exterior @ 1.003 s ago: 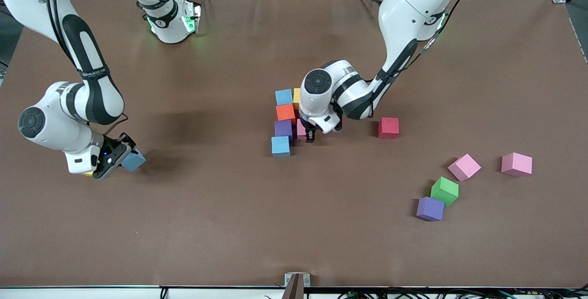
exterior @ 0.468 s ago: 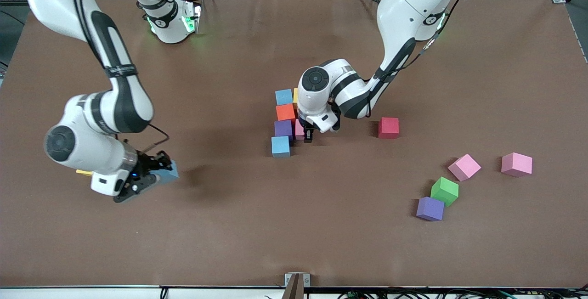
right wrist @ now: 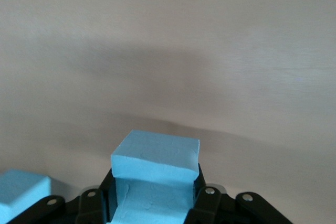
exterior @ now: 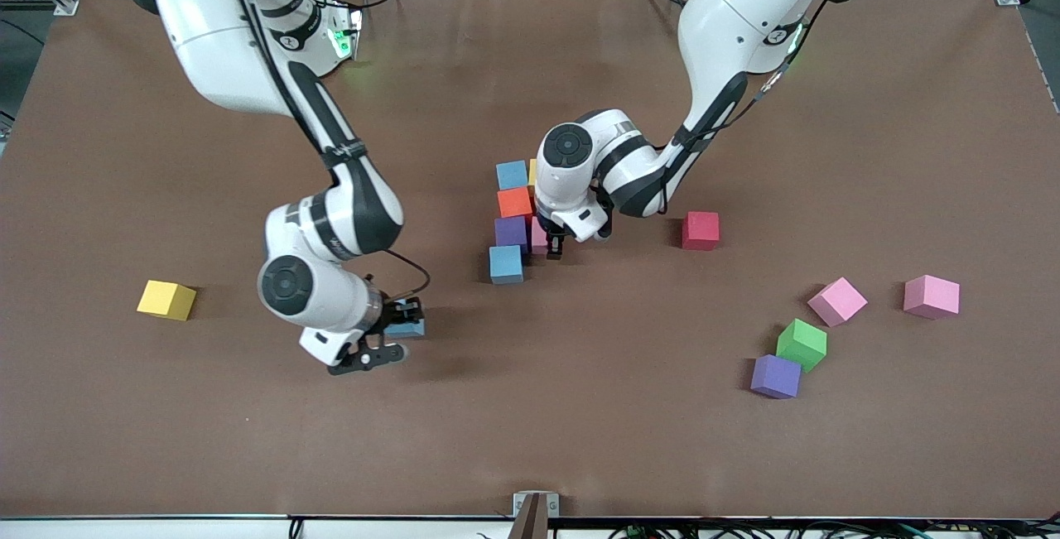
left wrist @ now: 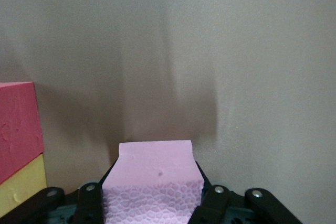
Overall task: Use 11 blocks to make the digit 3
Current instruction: 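Carry the cyan cube with the right gripper while the left gripper places pink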
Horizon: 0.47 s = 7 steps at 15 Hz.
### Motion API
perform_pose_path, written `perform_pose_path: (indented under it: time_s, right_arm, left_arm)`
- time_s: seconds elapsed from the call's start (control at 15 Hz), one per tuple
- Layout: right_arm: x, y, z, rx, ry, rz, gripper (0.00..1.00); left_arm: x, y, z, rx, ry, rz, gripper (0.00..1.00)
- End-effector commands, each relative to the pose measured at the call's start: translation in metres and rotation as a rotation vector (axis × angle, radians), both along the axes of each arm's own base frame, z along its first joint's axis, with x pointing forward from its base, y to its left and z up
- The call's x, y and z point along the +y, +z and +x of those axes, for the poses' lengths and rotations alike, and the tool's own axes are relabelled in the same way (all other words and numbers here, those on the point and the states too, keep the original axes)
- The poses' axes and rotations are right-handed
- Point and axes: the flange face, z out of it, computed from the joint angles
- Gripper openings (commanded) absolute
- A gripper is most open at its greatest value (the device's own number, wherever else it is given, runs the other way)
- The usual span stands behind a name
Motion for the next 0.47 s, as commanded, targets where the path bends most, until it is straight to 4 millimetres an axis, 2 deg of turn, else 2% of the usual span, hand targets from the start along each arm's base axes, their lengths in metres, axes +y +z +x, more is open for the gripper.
perform_pose_path:
  time_s: [0.0,0.07,0.13,0.2,0.27,0.33,0.4]
  right_arm:
    - [0.029,-0.003,0.008,-0.022,-0.085,0.016,0.27]
    - [0.04,-0.008,0.005,-0.028,-0.095,0.017,0.27]
    - [0.05,-0.011,0.003,-0.038,-0.114,0.018,0.27]
    - [0.057,-0.015,0.001,-0.036,-0.132,0.019,0.27]
    - [0.071,-0.018,-0.001,-0.038,-0.14,0.02,0.27]
    - [0.079,-0.021,-0.003,-0.036,-0.159,0.021,0.27]
    - [0.089,-0.024,-0.006,-0.035,-0.174,0.022,0.27]
  left_arm:
    - [0.0,-0.004,0.008,-0.018,0.006,0.001,0.2]
    - [0.002,-0.005,0.008,-0.016,0.009,0.002,0.3]
    - [0.004,-0.005,0.011,-0.017,0.012,0.004,0.5]
    - [0.004,-0.004,0.011,-0.018,0.013,0.003,0.62]
    - [0.006,-0.001,0.013,-0.023,0.007,0.005,0.78]
    - [0.007,0.0,0.013,-0.026,-0.011,0.014,0.98]
    - [0.005,0.003,0.012,-0.034,-0.03,0.016,1.0]
